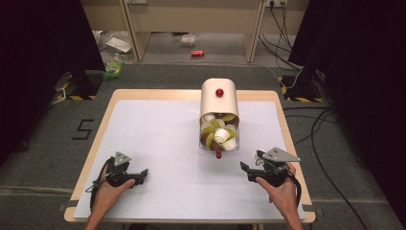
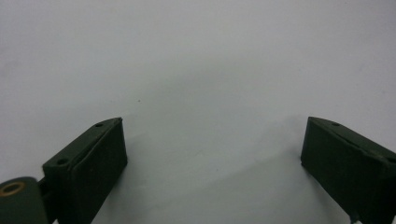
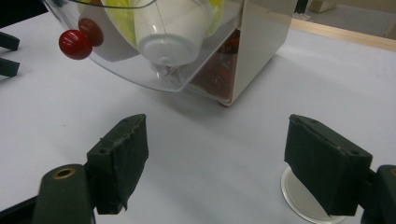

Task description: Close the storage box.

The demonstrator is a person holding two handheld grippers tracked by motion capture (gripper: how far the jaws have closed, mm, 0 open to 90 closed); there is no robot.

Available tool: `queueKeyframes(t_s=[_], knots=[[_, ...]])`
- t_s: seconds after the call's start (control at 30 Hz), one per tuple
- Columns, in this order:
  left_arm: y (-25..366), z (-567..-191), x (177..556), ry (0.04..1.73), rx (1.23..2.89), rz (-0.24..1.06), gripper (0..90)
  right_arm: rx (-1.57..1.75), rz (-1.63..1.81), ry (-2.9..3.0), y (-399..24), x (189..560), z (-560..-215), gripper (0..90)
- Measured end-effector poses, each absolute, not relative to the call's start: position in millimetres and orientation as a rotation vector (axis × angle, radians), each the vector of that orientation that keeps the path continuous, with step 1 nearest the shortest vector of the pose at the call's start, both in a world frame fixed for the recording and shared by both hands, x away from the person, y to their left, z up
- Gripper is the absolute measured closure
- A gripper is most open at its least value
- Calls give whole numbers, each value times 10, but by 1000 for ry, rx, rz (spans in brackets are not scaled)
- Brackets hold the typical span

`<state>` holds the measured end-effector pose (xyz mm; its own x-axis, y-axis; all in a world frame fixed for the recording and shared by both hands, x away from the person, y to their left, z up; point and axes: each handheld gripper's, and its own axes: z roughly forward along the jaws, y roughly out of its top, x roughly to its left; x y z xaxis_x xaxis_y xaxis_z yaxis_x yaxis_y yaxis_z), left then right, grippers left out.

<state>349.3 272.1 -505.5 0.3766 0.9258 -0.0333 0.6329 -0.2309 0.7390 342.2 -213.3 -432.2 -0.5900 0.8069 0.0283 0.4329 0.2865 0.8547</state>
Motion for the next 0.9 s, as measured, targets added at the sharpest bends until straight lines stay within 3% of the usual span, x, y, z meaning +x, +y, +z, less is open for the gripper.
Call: queueKeyframes(t_s=[0.9], knots=[[2720,-5056,3492,1341,1962,554,60,1076,1237,2080,-1864,3471,-4299,250]])
